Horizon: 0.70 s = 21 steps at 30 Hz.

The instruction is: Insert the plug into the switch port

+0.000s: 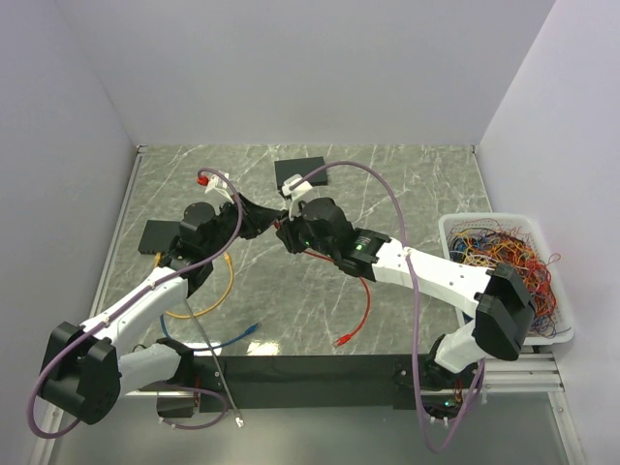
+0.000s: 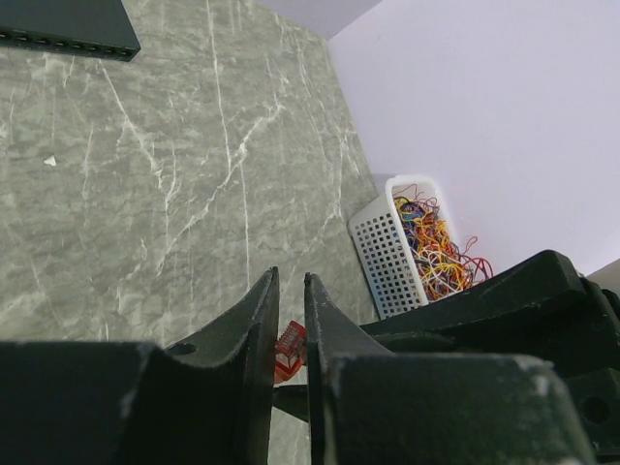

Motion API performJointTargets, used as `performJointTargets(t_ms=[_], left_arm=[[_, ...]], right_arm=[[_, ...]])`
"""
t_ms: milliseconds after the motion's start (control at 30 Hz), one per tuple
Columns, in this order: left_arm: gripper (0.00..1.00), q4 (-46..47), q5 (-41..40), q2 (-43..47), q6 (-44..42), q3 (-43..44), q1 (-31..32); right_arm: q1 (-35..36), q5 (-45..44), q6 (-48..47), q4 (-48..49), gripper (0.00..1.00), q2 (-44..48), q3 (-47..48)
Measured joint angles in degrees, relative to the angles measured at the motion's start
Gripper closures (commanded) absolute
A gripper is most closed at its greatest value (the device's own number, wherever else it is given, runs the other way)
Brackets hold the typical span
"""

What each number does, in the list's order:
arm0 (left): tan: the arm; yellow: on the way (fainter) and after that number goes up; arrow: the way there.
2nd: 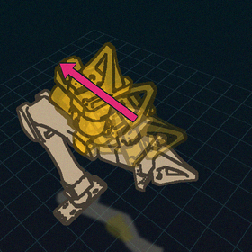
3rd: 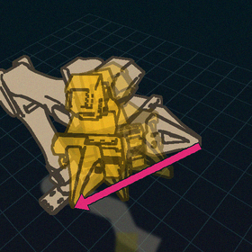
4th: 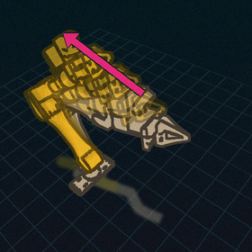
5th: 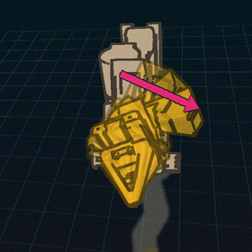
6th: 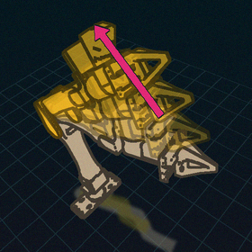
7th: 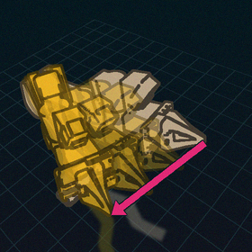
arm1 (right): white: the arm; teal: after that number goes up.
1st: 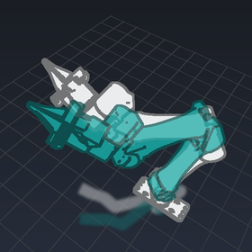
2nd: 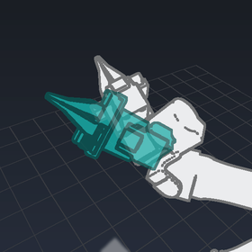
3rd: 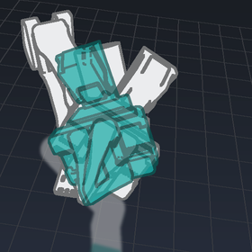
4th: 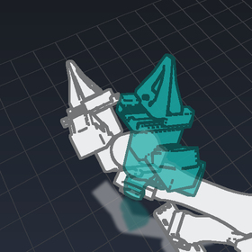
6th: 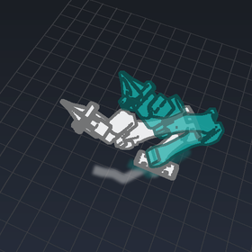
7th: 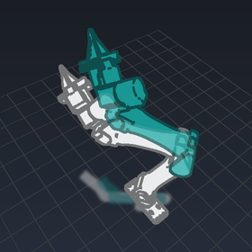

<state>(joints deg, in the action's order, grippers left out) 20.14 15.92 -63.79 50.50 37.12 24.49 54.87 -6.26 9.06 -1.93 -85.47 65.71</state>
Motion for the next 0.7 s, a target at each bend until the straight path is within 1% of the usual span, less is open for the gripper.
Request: performJointTargets(t_ms=[267,367,500,533,633,700], left_arm=[[0.99,0.0,-0.6,0.0,0.0,0.0,0.0],[0.99,-0.2,-1.0,0.0,0.0,0.0,0.0],[0.99,-0.8,-1.5,0.0,0.0,0.0,-0.1],[1.0,-1.0,-1.7,0.0,0.0,0.0,-0.1],[0.93,-1.6,-1.8,0.0,0.0,0.0,-0.1],[0.85,-2.2,-1.9,0.0,-0.1,0.0,-0.1]], right_arm=[[0.0,-0.8,0.1,-0.2,0.76,-1.1,1.2],[0.1,-0.8,0.2,-0.3,0.84,-1.8,1.7],[0.2,-1.0,0.3,-0.2,0.97,-2.4,1.9],[0.2,-1.0,0.4,-0.2,0.99,-2.5,1.9],[0.3,-1.0,0.5,-0.2,1.0,-2.7,1.9],[0.4,-1.0,0.7,-0.3,1.0,-2.8,1.9]])
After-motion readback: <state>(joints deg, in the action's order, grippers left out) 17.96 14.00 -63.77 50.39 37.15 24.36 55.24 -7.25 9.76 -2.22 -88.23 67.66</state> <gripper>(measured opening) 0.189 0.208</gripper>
